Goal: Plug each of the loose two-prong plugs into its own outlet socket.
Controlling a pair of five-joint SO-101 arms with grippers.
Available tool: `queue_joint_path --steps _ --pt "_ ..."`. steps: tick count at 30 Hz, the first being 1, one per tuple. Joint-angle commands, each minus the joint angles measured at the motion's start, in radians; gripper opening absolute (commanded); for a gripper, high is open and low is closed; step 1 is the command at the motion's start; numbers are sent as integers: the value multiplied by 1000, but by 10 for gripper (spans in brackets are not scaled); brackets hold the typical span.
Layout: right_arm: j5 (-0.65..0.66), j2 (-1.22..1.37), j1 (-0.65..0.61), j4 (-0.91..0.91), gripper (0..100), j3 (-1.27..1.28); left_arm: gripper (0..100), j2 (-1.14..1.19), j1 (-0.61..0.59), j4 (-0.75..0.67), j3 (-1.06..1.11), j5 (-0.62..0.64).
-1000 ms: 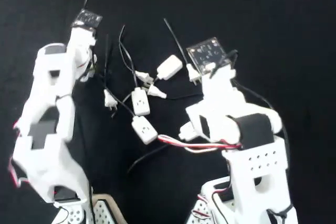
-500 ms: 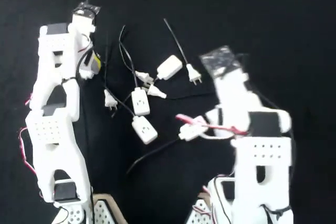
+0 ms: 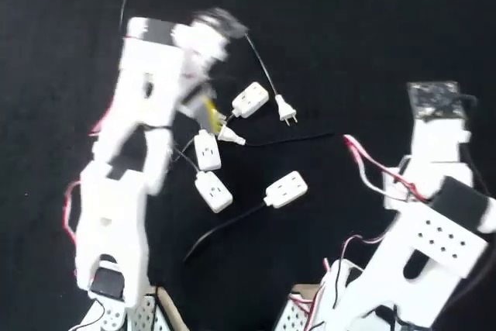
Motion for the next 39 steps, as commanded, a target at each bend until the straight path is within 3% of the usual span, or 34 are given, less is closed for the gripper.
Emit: queue_joint_path --steps 1,8,17,22,33,39 --pt "6 -8 140 -86 254 31 343 -129 203 14 91 -20" --pt "72 -5 296 -213 254 162 342 -316 369 -49 409 5" --pt "91 -1 605 -445 253 357 342 -638 470 -623 1058 43" --pt "91 -1 692 -522 253 440 342 -778 506 -812 1288 43" --pt "83 -4 658 -532 253 469 342 -674 512 -1108 1300 313" --pt "83 -7 654 -532 253 469 342 -462 472 -1065 1164 376"
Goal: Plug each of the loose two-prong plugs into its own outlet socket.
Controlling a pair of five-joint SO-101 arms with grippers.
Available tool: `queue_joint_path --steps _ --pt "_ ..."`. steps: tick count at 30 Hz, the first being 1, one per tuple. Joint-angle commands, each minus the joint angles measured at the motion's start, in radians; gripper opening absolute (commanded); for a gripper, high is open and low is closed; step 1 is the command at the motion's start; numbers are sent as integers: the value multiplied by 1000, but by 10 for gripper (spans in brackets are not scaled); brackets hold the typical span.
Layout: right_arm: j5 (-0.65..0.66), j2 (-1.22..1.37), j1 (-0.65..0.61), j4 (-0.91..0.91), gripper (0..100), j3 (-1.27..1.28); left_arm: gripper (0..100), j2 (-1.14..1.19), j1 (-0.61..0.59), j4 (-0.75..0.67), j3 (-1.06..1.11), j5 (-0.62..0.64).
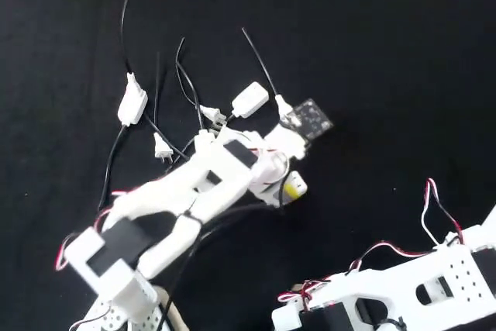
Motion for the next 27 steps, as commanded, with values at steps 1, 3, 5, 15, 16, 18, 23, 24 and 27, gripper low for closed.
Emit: queue_joint_path --steps 1,3,5,15,16,18,23,24,27 --pt "2 -8 -17 -14 253 -7 342 103 -15 54 -134 23" --pt "2 -8 -17 -14 253 -7 342 129 -8 109 -176 23" --pt "2 -8 -17 -14 253 -8 342 141 -7 140 -199 23" --pt "2 -10 -17 -14 253 -7 51 144 -4 206 -211 29" --pt "2 -10 -17 -14 253 -8 55 141 -2 227 -211 29" --pt "2 -10 -17 -14 253 -8 51 140 -5 259 -213 26" --pt "2 -10 -17 -14 253 -12 30 66 -27 405 -239 -40" --pt "2 -10 -17 -14 253 -12 30 32 -27 451 -242 -57" --pt "2 -10 -17 -14 253 -12 30 -123 -30 594 -231 -64"
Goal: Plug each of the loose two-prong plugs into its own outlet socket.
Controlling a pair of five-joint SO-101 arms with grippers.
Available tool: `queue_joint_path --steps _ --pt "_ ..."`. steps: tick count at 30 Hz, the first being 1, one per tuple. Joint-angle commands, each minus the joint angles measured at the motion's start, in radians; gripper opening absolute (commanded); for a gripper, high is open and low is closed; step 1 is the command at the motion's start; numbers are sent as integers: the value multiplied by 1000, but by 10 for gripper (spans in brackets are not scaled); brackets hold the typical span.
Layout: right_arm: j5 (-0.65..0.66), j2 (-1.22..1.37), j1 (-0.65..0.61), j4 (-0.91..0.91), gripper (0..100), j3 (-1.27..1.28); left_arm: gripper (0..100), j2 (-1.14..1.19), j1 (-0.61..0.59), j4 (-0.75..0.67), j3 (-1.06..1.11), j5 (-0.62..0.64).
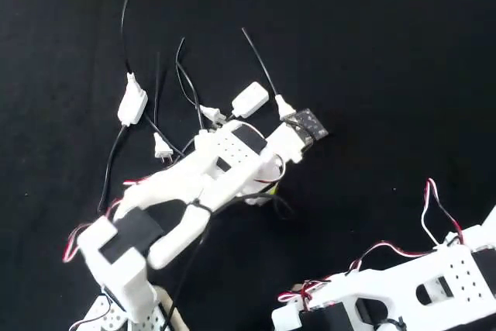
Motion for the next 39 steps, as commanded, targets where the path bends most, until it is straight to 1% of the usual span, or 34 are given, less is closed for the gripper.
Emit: queue_joint_path --steps 1,4,7,11,13,15,17,18,20,22,23,27,29,31,32,33,36,39 --pt "2 -10 -18 -14 253 -12 30 -272 -25 203 -35 -26" --pt "2 -10 -41 -12 253 -12 30 -491 -70 269 22 -57" --pt "2 -10 -115 26 253 -13 30 -701 -136 313 120 -152" --pt "0 -10 -287 97 247 -45 30 -910 -271 353 302 -359" --pt "-2 -10 -400 152 205 -76 30 -977 -361 344 398 -436" --pt "-40 -7 -526 193 137 -116 30 -1023 -453 281 498 -485" --pt "-95 -2 -661 219 74 -160 31 -1049 -527 184 607 -532" --pt "-115 -1 -730 230 68 -182 33 -1053 -545 135 667 -554" --pt "-141 -1 -868 264 87 -225 33 -1054 -542 60 779 -597" --pt "-190 -1 -994 307 103 -280 33 -1063 -527 5 866 -601" --pt "-241 1 -1051 321 110 -312 33 -1063 -519 -9 892 -601" --pt "-520 10 -1232 327 118 -426 34 -1063 -499 -20 929 -600" --pt "-655 58 -1318 328 123 -472 38 -1063 -496 -20 934 -592" --pt "-747 143 -1389 327 141 -519 86 -1063 -495 -20 940 -551" --pt "-763 200 -1415 327 149 -549 122 -1063 -495 -20 946 -539" --pt "-749 260 -1432 327 153 -582 162 -1063 -493 -20 952 -539" --pt "-667 461 -1435 331 152 -713 256 -1063 -498 -18 958 -535" --pt "-597 647 -1444 338 152 -831 298 -1065 -503 -14 951 -496"
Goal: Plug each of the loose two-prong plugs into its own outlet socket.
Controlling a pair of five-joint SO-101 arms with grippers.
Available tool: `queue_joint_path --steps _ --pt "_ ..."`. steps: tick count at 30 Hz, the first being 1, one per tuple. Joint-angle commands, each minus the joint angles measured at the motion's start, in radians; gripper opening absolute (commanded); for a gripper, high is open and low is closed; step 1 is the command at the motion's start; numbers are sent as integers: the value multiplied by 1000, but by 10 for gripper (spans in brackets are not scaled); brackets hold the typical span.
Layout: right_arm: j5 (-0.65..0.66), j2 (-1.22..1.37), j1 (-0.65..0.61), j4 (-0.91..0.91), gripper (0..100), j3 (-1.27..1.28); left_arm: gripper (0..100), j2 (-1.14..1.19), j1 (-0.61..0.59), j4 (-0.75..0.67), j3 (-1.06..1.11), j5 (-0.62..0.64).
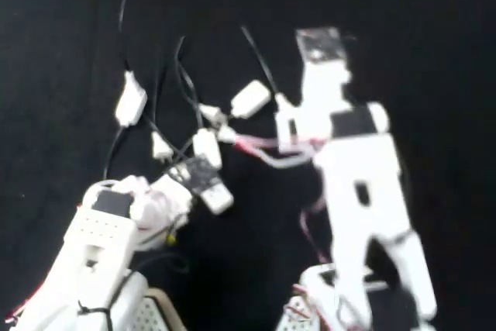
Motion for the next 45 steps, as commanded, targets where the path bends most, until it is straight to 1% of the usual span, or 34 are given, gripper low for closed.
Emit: queue_joint_path --steps 1,2,5,8,10,13,15,19,21,26,31,33,37,45 --pt "94 271 -31 2 152 -213 295 -26 2 -5 -16 64" --pt "124 314 -37 -5 152 -239 291 -32 -1 -3 -25 78" --pt "232 392 -57 -55 151 -265 274 -100 -59 11 -35 121" --pt "359 412 -83 -153 151 -217 261 -242 -107 49 -4 158" --pt "416 414 -95 -239 151 -170 261 -364 -145 77 24 173" --pt "433 418 -89 -338 151 -117 261 -562 -191 124 82 178" --pt "433 420 -55 -373 151 -108 261 -684 -206 160 122 178" --pt "433 472 80 -420 151 -176 261 -890 -206 239 188 176" --pt "434 564 117 -404 151 -260 261 -957 -203 284 205 172" --pt "433 865 127 -324 151 -544 261 -925 -203 293 206 172" --pt "408 1069 98 -149 151 -829 261 -925 -211 290 243 169" --pt "408 1124 97 -89 151 -918 261 -925 -211 270 268 146" --pt "407 1204 98 -44 151 -1027 261 -925 -213 221 325 121" --pt "407 1231 35 97 151 -1090 261 -925 -213 219 334 121"
